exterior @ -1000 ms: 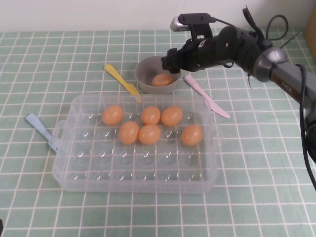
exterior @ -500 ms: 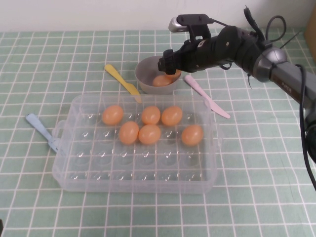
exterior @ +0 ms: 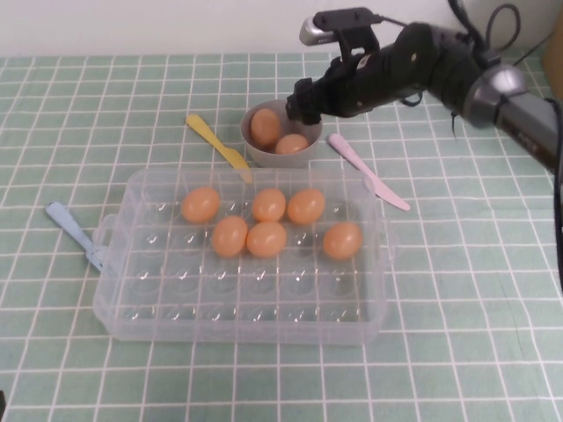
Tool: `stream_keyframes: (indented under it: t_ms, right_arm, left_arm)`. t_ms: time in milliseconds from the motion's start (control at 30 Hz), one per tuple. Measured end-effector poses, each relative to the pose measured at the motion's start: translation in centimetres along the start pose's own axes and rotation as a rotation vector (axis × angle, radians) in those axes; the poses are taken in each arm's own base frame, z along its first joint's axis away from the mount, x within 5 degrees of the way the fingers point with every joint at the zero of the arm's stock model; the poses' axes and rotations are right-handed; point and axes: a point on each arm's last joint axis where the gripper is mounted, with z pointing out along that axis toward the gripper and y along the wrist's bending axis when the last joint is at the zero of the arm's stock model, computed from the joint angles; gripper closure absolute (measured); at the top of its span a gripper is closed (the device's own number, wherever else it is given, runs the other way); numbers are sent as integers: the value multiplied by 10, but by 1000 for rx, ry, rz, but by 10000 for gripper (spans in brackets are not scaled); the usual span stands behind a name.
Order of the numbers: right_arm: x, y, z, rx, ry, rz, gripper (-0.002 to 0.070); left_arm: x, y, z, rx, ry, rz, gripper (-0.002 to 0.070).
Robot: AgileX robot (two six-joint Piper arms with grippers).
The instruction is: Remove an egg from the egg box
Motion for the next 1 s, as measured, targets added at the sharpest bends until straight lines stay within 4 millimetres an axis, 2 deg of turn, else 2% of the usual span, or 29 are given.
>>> stream_keyframes:
  t_ms: [100,167,300,367,533,800,1000]
  right_arm:
    - [-10,6,-23,6,24,-45,261]
    - [-16,11,-39,10,45,-66,352]
    - [-23,28,-73,6,123,-111,590]
    - [-23,40,-88,-12,176,-128,645]
    - [-13,63,-103,-53,319,-133,685]
    - [9,80,-104,-30,443,-126,691]
    - [37,90,-126,-19,508,-110,692]
  left_arm:
    - [0,0,0,0,0,0,678]
    - [0,0,0,0,0,0,678]
    - [0,0,0,0,0,0,678]
    - [0,0,0,0,0,0,678]
    - [0,0,0,0,0,0,678]
    - [0,0,0,0,0,0,678]
    - [0,0,0,0,0,0,678]
